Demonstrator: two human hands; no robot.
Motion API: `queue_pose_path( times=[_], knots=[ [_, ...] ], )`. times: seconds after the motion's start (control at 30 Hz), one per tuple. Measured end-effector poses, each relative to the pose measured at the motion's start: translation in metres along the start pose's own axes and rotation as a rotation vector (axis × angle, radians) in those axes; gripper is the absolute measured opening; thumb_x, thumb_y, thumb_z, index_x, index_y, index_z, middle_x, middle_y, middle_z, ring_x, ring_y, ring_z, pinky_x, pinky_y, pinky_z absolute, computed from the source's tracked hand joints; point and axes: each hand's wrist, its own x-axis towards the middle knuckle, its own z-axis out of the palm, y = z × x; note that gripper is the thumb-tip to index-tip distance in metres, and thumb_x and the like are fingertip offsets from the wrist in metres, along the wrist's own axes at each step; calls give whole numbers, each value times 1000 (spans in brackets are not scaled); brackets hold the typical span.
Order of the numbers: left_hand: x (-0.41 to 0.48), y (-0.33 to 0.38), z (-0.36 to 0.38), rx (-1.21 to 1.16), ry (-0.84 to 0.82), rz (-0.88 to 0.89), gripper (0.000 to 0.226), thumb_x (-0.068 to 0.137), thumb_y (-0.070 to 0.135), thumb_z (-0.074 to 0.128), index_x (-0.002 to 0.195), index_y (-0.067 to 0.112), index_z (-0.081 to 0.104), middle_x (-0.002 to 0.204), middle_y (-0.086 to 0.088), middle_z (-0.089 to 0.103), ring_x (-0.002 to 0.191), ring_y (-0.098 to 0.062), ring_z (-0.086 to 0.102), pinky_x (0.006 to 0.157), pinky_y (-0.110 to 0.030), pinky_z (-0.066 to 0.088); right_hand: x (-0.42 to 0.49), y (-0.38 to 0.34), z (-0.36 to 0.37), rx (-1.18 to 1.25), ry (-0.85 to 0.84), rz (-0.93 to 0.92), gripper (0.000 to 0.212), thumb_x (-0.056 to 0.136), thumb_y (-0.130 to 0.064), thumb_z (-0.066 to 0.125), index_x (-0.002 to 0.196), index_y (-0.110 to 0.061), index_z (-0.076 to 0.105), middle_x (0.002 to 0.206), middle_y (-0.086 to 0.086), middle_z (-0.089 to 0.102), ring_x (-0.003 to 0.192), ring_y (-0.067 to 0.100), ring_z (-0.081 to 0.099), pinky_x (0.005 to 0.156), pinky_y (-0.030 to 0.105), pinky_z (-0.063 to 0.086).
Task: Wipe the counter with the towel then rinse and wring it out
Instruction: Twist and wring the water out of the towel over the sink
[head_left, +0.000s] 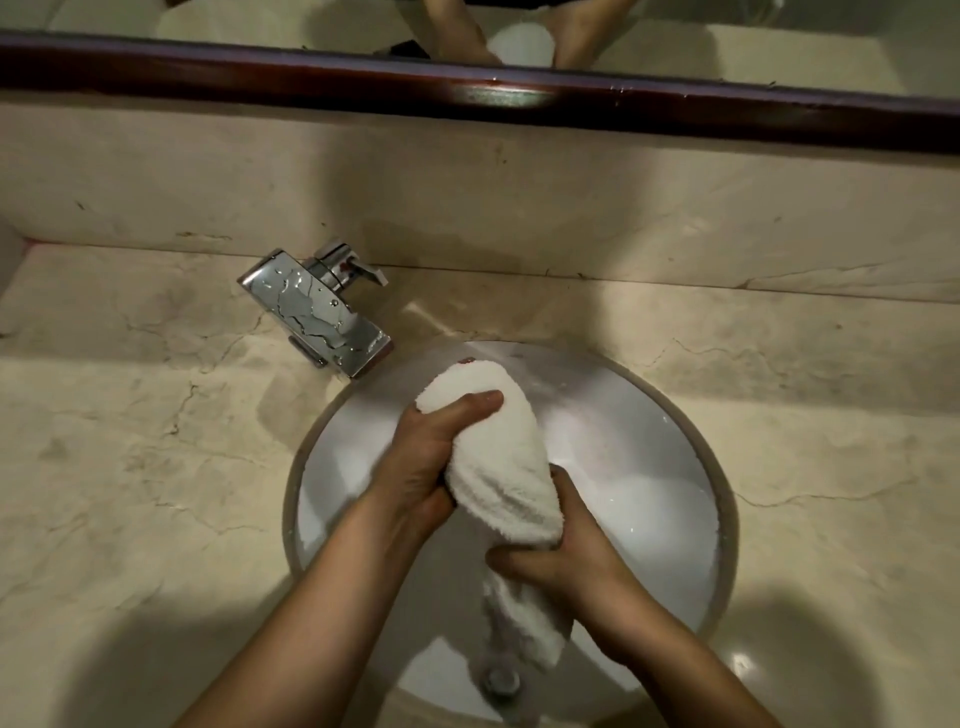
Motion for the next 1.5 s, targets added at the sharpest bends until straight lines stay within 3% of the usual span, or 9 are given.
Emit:
queue_pose_path(
  times=[0.17,0.27,0.4,0.63,0.8,0.9,1.07,1.33,1.5],
  knots=[
    [1,-12,6,101,134,156,43,85,-8,73,118,14,60,103,-4,72,88,-19,72,70,-29,62,-5,2,22,-301,88,33,145,56,-41,100,153,-55,-6,143,-41,39,124,-22,48,98,0,37],
    [3,-16,3,172,90,172,41,84,-11,72,115,12,59,97,-5,70,81,-18,71,63,-26,61,4,5,32,-479,133,134,105,75,-34,83,157,-36,19,132,-10,66,111,18,68,88,23,52],
    [10,-14,-7,108,23,184,51,77,-3,77,123,5,56,100,-10,68,91,-24,70,69,-29,61,12,15,15,-111,38,190,34,68,-4,80,100,-10,70,86,-7,73,75,12,66,68,32,55],
    [18,-18,-19,-143,-226,29,80,66,18,82,140,14,52,124,-18,59,115,-36,59,101,-52,54,14,5,1,544,-284,390,32,66,20,58,87,-3,66,71,15,71,51,14,71,47,23,55],
    [15,-22,-27,-31,-272,11,52,67,19,82,117,28,70,112,-8,72,102,-26,71,86,-44,62,0,12,2,635,-411,305,68,71,17,58,134,-8,57,110,19,76,100,31,76,89,57,60],
    [14,-18,-30,198,-268,58,64,66,26,86,126,31,66,122,-5,71,108,-26,71,91,-44,62,-3,12,-2,347,-276,200,71,78,25,64,131,-21,61,122,13,75,109,34,75,89,51,62],
    [4,-6,-25,385,-130,34,89,70,42,86,149,41,45,143,1,58,122,-18,66,99,-49,59,-1,3,-9,-265,40,-55,63,85,-4,70,113,-59,55,98,-64,52,99,-34,52,77,-5,41],
    [9,-4,0,425,73,-248,131,53,52,98,159,35,23,131,-11,64,106,-31,71,87,-47,63,-2,16,-13,-1081,95,-444,64,59,-19,78,118,-28,57,82,-5,64,66,25,62,45,31,42],
    [9,-5,-11,209,34,-474,71,72,29,94,130,2,63,127,-25,71,113,-40,72,94,-53,60,4,19,-19,-1252,203,-675,56,64,-2,59,118,-16,63,81,1,62,64,26,56,47,33,38]
  ],
)
